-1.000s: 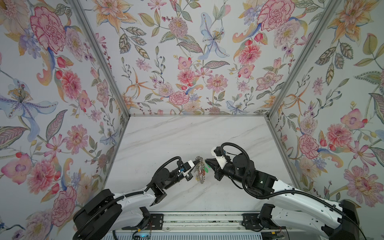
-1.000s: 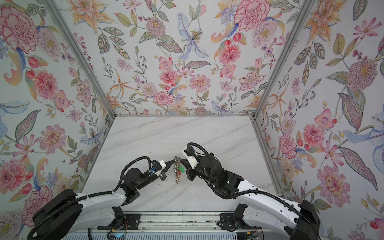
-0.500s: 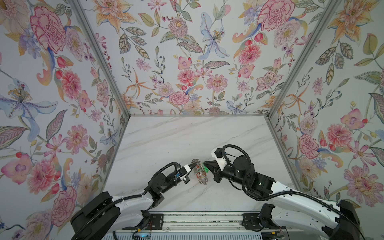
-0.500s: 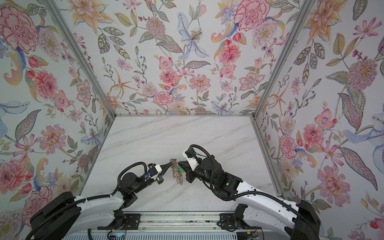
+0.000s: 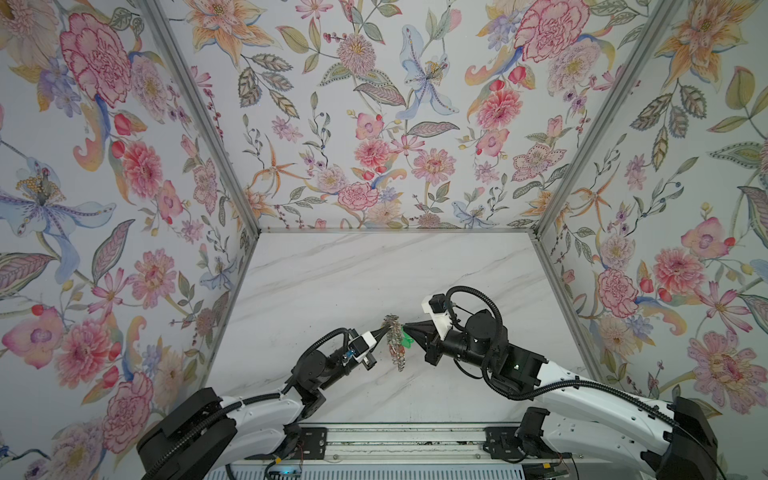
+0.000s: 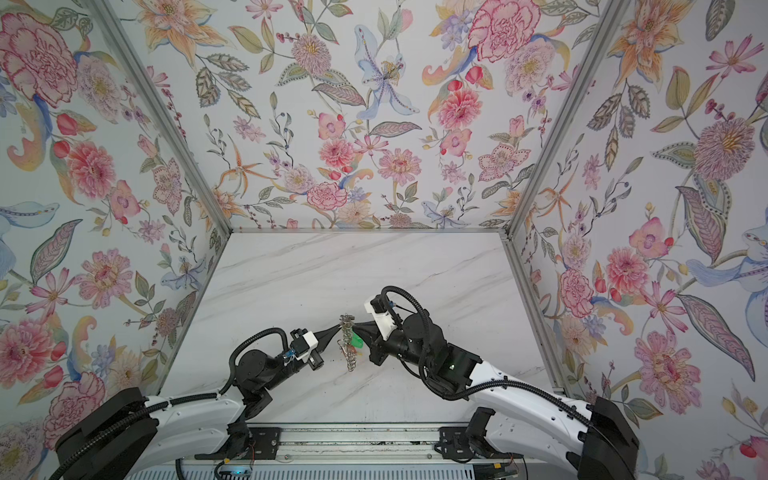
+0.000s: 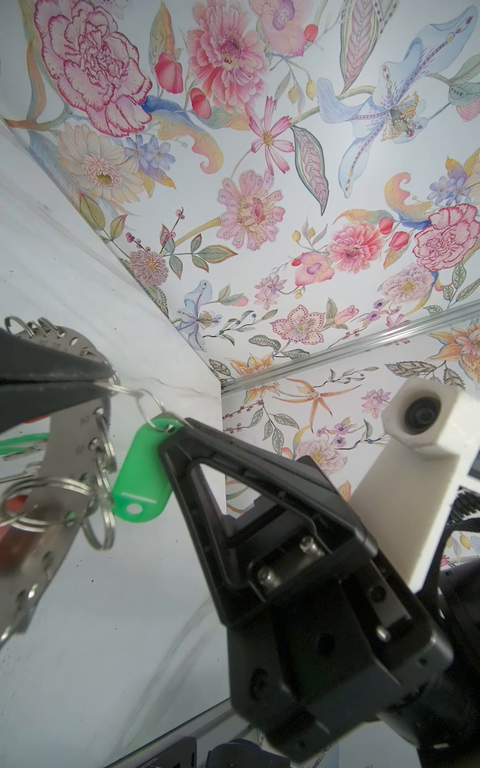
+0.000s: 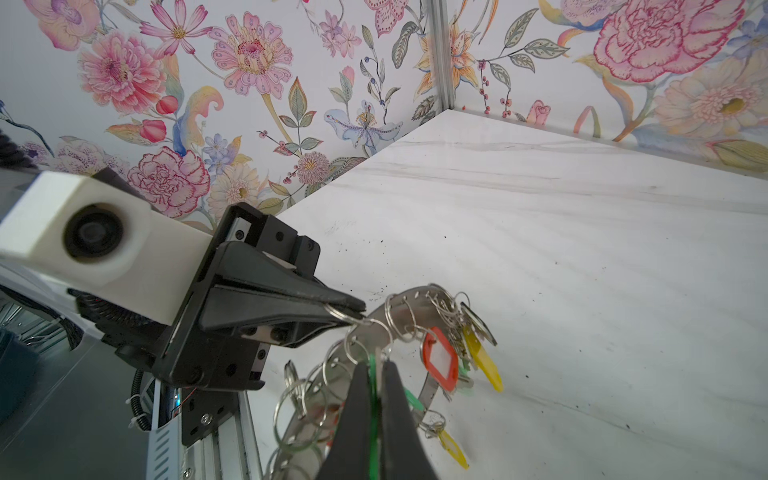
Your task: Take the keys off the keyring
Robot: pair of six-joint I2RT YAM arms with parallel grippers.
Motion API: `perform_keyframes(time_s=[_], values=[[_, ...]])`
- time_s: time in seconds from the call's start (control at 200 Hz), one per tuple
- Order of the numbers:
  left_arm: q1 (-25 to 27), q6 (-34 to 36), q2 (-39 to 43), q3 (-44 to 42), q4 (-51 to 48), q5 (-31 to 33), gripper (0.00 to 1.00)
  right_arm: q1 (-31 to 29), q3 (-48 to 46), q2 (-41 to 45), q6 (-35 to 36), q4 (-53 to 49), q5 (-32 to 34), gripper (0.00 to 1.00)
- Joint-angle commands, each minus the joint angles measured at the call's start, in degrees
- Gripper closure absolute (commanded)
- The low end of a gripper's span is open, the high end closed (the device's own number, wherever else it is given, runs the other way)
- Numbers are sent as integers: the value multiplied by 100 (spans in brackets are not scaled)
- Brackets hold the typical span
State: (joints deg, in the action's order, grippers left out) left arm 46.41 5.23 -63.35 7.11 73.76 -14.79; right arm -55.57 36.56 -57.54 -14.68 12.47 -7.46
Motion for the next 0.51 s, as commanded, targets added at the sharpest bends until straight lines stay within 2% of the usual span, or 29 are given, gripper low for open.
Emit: perform_keyframes(time_s=[0.0,0.165,0.305,0.405,0.5], values=[[-432,-371,12,-45,1132,669,100,192,-164,-113,-256,-76,162,100],[-743,-974,-254,106,1404,-73,100,212,-204,-339,-395,225,35,100],[-1123,-1710,-662,234,2030,-776,100,238,-210,-436,-396,235,8,100],[-1350,-2173,-935,248,2574,-1001,100,307,-262,-373,-419,229,-17,100],[-1421,-2333,-1110,290,2784,-1115,100,361,-305,-404,-505,325,-135,100]])
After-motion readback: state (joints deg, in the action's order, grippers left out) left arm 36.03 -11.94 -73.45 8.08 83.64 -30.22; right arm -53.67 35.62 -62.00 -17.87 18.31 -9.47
